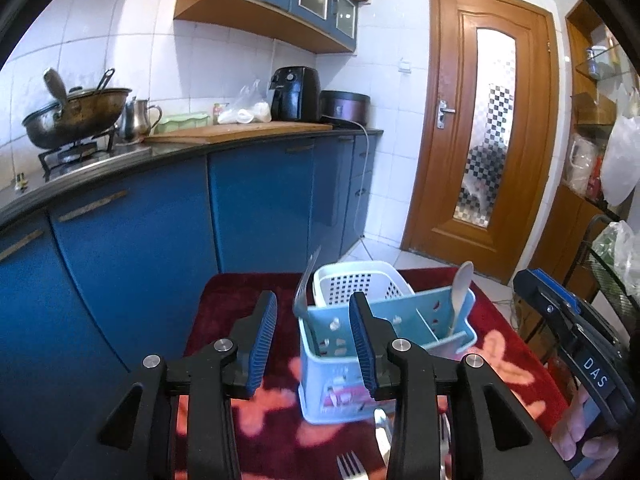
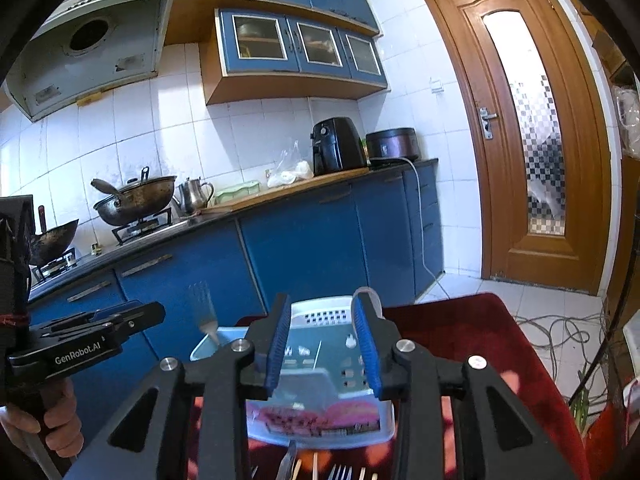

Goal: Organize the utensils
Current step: 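Withdraw the right gripper from the caddy back toward the utensils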

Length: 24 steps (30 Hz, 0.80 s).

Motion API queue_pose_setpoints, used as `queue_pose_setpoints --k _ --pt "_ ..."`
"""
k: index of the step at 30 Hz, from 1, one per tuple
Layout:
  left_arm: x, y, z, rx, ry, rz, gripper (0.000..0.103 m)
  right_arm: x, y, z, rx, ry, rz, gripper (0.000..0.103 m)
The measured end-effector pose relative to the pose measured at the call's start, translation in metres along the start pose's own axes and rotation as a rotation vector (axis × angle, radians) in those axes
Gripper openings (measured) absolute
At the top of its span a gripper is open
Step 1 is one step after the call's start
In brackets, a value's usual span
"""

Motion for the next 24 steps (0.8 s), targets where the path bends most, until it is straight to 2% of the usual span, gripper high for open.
queue_pose_setpoints --k 11,24 --pt "0.038 0.015 0.010 0.011 0.037 0.102 0.039 0.034 0.024 -0.005 0.018 0.004 0.130 0.036" --pt "0.099 -0.004 0.007 0.030 0.059 0.276 0.039 0.090 0.022 -0.024 0.062 -0.008 0.326 0.036"
Point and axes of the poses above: each gripper's, at about its wrist camera, not at the fingertips, and y roughly against the way its jaws point, z to its left, x to its underside, the point moved 8 cm from there along -y, roughly the way its jaws point, and after that the axes turned 3 degrees about -y, right-handed, at the moved point
